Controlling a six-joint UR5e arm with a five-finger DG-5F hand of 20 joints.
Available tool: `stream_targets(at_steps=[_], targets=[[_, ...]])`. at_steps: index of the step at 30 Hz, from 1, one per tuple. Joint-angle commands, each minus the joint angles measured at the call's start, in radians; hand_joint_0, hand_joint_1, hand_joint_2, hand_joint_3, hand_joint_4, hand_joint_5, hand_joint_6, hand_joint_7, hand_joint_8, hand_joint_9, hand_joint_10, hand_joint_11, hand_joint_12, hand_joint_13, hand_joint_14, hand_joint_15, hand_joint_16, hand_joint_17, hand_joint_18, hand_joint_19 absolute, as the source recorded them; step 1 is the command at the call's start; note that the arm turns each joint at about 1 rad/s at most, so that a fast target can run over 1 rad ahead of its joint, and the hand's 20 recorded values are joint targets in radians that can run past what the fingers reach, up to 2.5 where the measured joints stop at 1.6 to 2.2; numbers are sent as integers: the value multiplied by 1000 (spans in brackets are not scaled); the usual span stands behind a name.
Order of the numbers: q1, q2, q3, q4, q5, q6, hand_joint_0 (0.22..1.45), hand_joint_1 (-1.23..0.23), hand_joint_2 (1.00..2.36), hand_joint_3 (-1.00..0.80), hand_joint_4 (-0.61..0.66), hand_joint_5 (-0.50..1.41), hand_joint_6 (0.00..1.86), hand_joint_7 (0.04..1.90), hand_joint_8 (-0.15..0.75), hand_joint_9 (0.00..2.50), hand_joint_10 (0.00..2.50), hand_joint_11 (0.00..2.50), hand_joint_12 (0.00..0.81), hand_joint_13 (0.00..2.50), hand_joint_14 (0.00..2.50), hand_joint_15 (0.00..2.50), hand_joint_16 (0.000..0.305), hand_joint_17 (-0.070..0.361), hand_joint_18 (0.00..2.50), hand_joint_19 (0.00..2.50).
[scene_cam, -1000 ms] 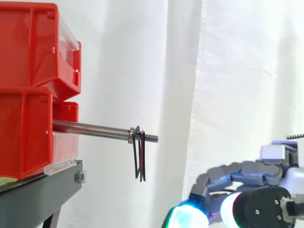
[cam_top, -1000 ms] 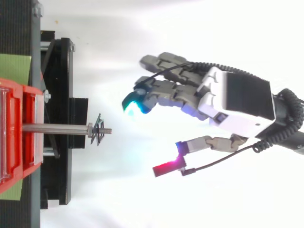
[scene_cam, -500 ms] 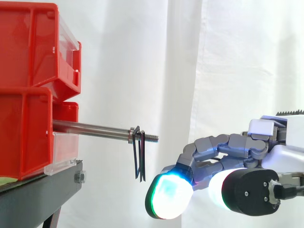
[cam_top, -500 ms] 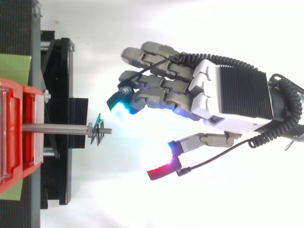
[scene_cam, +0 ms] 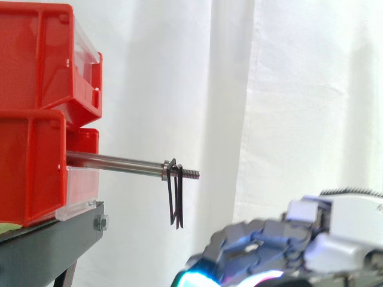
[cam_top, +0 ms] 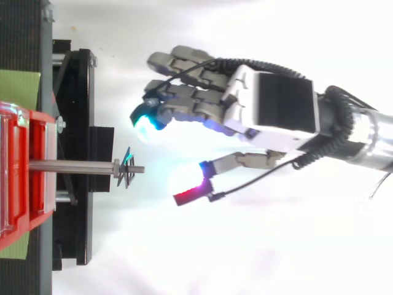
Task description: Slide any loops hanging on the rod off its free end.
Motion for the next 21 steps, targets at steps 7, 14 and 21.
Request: stream_targets(at_steps=[7, 14, 21], targets=[[-21, -81, 169, -80, -99, 59, 508, -515, 1006, -433, 308, -191, 504, 919, 355, 535, 2, 78, 395, 394, 0, 0, 53, 120, 243, 0], [-23, -80, 169, -83, -99, 60, 508, -515, 1006, -433, 307, -191, 504, 918, 355, 535, 0, 71, 394, 391, 0, 0, 53, 118, 239, 0], [-26, -74, 169, -118, -112, 40, 508, -515, 1006, -434, 307, -191, 504, 915, 352, 535, 2, 71, 392, 391, 0, 0, 53, 118, 240, 0]])
